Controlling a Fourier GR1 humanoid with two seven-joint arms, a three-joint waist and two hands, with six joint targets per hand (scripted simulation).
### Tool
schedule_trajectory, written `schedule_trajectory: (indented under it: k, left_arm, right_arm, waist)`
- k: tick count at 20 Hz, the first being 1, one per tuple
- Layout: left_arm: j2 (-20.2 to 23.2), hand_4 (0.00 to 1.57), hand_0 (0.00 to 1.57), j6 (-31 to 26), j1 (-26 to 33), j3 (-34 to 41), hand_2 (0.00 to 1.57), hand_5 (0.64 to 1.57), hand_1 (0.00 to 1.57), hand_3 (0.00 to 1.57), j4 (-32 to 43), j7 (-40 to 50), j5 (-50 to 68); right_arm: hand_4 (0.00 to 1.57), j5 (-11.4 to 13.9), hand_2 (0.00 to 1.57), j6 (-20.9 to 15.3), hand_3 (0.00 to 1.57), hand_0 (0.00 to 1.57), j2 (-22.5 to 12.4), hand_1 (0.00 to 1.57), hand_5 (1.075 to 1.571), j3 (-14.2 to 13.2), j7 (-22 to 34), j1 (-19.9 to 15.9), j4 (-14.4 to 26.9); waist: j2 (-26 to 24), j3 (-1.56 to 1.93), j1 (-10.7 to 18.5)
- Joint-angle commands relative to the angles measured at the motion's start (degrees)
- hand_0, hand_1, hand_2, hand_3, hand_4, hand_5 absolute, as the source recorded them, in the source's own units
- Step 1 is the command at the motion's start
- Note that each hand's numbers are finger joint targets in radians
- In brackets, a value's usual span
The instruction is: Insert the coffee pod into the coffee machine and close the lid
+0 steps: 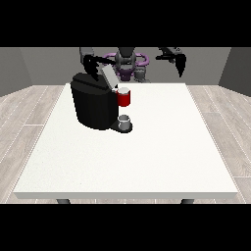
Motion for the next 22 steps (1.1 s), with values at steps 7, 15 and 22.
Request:
schedule_trajectory:
  k: [7, 15, 22]
  left_arm:
    - [1.3, 0.0, 0.0, 2.0, 0.0, -0.7, 0.0, 1.571, 0.0, 0.0, -0.5, -2.5, -0.6]
    - [0.7, 0.0, 0.0, 2.1, 2.3, -1.7, 0.0, 1.571, 0.0, 0.0, 0.0, -3.1, 0.1]
    - [1.2, 0.13, 0.0, 3.2, 1.1, -2.0, 0.0, 1.571, 0.0, 0.0, -1.1, -1.3, 0.8]
  right_arm:
    - [0.0, 2.4, 0.0, -1.5, 0.0, 0.0, 2.4, 0.0, 1.571, 1.2, -2.6, -4.5, 3.4]
    - [0.0, 3.7, 0.0, -2.1, 0.0, 0.0, 4.2, 0.0, 1.571, 2.3, -1.6, -6.5, 4.4]
    - [0.21, 5.0, 0.0, -1.5, 0.0, 0.0, 2.9, 0.0, 1.571, 2.0, -0.3, -11.3, 7.0]
  waist:
    - [4.3, 0.0, -1.0]
    - [3.1, 0.0, -0.4]
    - [3.1, 0.0, 1.1]
